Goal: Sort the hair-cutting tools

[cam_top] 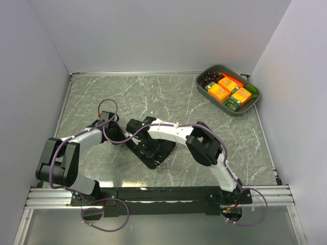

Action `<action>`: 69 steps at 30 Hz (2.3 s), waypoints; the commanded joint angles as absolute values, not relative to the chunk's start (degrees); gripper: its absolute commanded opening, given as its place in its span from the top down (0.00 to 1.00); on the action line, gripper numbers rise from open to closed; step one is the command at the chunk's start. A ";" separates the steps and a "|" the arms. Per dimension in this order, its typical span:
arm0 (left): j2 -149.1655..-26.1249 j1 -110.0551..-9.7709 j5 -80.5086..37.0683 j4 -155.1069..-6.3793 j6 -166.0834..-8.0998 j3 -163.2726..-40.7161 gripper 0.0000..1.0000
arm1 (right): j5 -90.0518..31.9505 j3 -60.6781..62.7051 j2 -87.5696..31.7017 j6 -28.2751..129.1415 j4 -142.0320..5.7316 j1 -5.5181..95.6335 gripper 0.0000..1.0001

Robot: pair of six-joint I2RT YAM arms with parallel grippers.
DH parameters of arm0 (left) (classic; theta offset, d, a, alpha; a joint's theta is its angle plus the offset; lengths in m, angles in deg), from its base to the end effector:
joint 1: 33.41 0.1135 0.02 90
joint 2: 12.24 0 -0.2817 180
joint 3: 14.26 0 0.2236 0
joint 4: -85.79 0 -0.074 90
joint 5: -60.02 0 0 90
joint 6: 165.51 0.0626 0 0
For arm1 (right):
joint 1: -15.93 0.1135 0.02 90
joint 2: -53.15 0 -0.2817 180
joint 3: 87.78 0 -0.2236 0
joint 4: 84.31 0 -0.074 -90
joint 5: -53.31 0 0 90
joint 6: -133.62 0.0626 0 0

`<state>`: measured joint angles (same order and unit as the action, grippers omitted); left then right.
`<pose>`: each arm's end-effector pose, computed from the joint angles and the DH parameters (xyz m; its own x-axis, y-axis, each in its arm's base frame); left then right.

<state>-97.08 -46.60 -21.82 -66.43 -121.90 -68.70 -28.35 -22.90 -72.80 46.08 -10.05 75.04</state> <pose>0.2503 -0.0678 0.1654 -0.7869 -0.5517 -0.2763 -0.3930 0.7934 -0.4649 0.2061 0.3622 0.1641 -0.5478 -0.8329 -0.0793 -0.8327 0.5335 0.1481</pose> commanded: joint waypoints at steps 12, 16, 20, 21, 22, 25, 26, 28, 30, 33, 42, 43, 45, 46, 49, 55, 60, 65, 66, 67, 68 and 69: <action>-98.55 -48.18 -20.93 -65.19 -120.86 -66.65 0.94 | -32.81 -24.34 -74.39 50.56 -34.29 75.43 0.67; -98.63 -48.18 -21.28 -65.19 -120.86 -66.65 0.95 | -34.57 -21.70 -71.14 50.47 -35.44 75.26 0.55; -98.72 -48.27 -21.46 -65.37 -120.95 -66.74 0.95 | -36.16 -21.70 -65.44 50.65 -33.33 75.26 0.52; -98.72 -48.27 -21.54 -65.28 -120.86 -66.74 0.95 | -36.43 -21.53 -64.20 50.82 -32.11 75.34 0.51; -98.72 -48.27 -21.63 -65.11 -120.86 -66.91 0.95 | -36.60 -21.27 -62.97 51.00 -31.57 75.34 0.51; -98.72 -48.27 -21.98 -65.02 -120.86 -67.09 0.95 | -38.36 -17.23 -54.90 51.70 -31.31 75.26 0.48; -98.81 -48.27 -22.07 -65.19 -120.86 -67.09 0.95 | -38.45 -14.61 -53.39 51.97 -31.13 75.34 0.48; -98.90 -48.27 -22.07 -65.02 -120.86 -67.26 0.95 | -37.92 -10.65 -50.06 51.97 -29.73 75.34 0.47; -98.81 -48.27 -22.42 -64.75 -120.78 -67.35 0.95 | -37.05 -7.83 -48.38 51.62 -28.58 75.35 0.47; -98.46 -48.35 -22.95 -64.58 -120.69 -67.53 0.95 | -32.76 -2.12 -45.30 50.57 -27.53 75.52 0.48; -98.90 -48.27 -23.56 -64.23 -120.60 -67.71 0.95 | -28.26 3.79 -43.53 50.03 -27.17 76.84 0.49; -98.90 -48.27 -23.57 -64.23 -120.60 -67.79 0.95 | -28.34 3.44 -43.88 50.64 -27.26 77.01 0.50; -98.90 -48.27 -23.65 -64.23 -120.60 -67.62 0.95 | -28.26 2.65 -45.46 51.17 -27.35 77.36 0.50; -98.99 -48.27 -23.65 -64.23 -120.60 -67.71 0.95 | -28.08 2.30 -46.16 51.70 -27.00 77.63 0.50; -99.08 -48.27 -23.48 -64.31 -120.69 -67.53 0.95 | -27.81 1.33 -48.71 52.49 -26.12 78.24 0.52; -98.72 -48.27 -23.65 -63.96 -120.60 -67.53 0.95 | -29.22 2.55 -52.14 54.07 -26.56 78.42 0.53; -98.46 -48.27 -23.65 -64.14 -120.69 -67.00 0.95 | -30.01 3.17 -53.46 54.87 -27.87 78.42 0.54; -98.55 -48.27 -23.74 -64.14 -120.60 -67.09 0.96 | -30.19 2.99 -54.69 55.13 -28.32 78.33 0.53; -98.55 -48.27 -23.74 -64.05 -120.60 -67.26 0.96 | -30.19 3.08 -55.13 55.31 -28.32 78.42 0.53; -98.55 -48.27 -23.74 -64.05 -120.51 -67.35 0.96 | -30.10 3.17 -55.31 55.40 -28.66 78.33 0.54; -98.63 -48.27 -23.74 -63.96 -120.51 -67.35 0.96 | -30.10 3.35 -55.48 55.40 -28.84 78.42 0.54; -98.55 -48.27 -23.74 -63.96 -120.51 -67.44 0.96 | -30.10 3.69 -55.83 55.57 -29.10 78.42 0.54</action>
